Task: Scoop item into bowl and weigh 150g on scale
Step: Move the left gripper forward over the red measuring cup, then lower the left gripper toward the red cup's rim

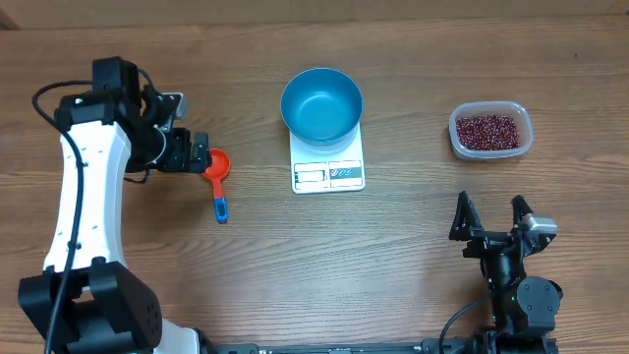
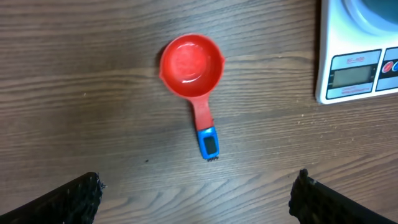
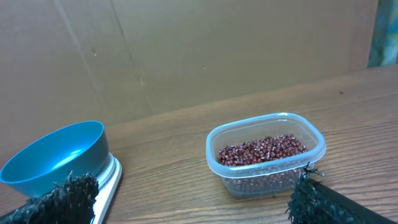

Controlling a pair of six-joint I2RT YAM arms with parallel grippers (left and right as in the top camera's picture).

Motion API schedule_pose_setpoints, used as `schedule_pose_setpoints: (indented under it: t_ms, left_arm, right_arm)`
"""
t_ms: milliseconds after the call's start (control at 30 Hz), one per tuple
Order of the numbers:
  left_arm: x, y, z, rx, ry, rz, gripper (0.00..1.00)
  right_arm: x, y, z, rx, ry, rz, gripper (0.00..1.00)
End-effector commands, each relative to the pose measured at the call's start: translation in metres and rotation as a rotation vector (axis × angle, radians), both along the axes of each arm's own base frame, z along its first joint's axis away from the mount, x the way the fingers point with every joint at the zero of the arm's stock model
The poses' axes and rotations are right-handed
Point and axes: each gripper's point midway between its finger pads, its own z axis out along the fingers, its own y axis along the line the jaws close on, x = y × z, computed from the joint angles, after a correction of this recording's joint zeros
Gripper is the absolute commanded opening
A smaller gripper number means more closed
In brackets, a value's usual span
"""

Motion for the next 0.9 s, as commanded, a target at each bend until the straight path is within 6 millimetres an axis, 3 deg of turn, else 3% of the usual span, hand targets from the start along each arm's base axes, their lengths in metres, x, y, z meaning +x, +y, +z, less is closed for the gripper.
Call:
schedule_pose_setpoints:
  t_ms: [0, 867]
  left_arm:
    - [0.005, 0.0016, 0.0075, 0.01, -0.026, -0.013, 0.99]
    - [0.0007, 0.0014, 0.006, 0.009, -0.005, -0.013, 0.99]
  right_arm:
    - [0.0001, 0.001, -0.0018, 0.001, -0.004, 0.003, 1.0]
    - [0.0001, 0.001, -0.0018, 0.001, -0.004, 0.003, 1.0]
